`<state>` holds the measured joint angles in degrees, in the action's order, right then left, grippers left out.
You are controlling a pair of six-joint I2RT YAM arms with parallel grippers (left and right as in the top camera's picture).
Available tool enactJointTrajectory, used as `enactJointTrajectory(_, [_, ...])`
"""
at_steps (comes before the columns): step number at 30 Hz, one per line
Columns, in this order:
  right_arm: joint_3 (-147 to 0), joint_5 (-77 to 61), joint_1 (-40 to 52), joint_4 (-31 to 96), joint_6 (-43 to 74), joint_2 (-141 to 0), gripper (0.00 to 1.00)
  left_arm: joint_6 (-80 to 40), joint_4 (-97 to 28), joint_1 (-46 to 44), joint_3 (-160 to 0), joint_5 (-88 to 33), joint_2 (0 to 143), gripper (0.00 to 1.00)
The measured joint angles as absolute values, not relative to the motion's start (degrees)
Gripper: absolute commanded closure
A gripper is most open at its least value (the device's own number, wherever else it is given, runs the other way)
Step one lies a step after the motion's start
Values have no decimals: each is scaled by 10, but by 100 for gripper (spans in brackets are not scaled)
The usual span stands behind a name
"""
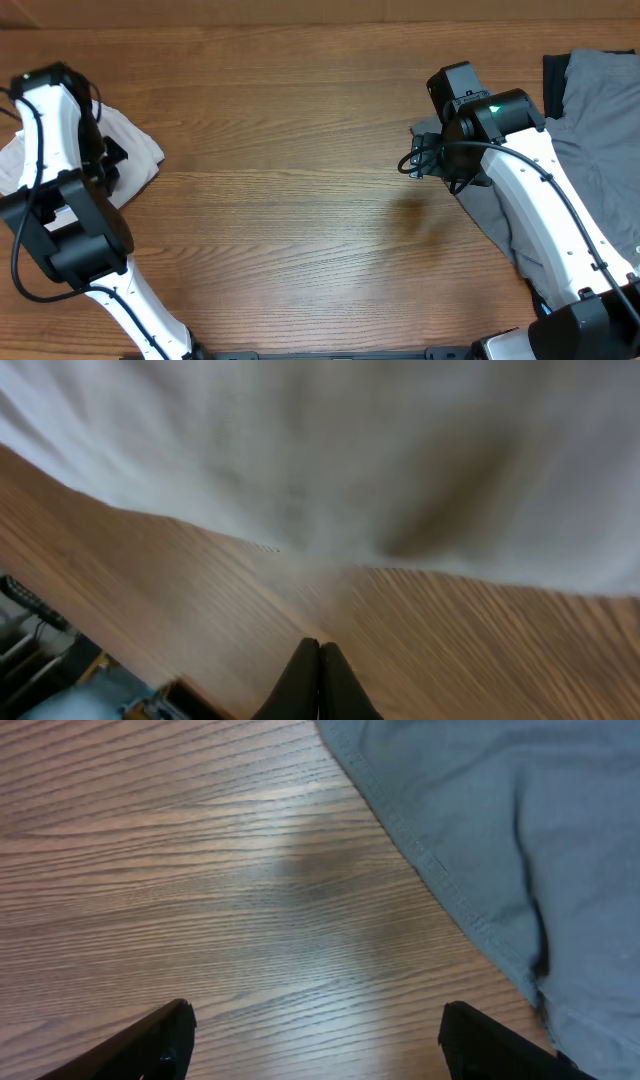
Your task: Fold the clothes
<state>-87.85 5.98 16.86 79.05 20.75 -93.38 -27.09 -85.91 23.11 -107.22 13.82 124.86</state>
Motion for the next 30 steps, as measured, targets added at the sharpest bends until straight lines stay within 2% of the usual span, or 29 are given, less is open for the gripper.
enactJointTrajectory(11, [-879,60,169,794,208,-934,18,-268,-636,229,-957,158,1250,96])
enactJointTrajectory(16, [-879,60,169,799,208,-934,17,-246,-533,219,-916,158,1247,90])
enactJointTrajectory(19, [-879,60,169,799,208,-934,18,-232,-458,217,-913,128,1245,83])
enactJointTrajectory(21, [-879,60,169,800,208,-934,18,-222,-405,217,-913,95,1245,71])
enactJointTrajectory(23, [-879,60,169,800,208,-934,17,-222,-371,217,-911,67,1245,63])
enactJointTrajectory(29, [-879,60,169,795,208,-934,17,-221,-288,215,-910,-36,1245,59])
enactJointTrajectory(30, [-879,60,169,794,208,-934,17,-221,-289,215,-910,-48,1245,55])
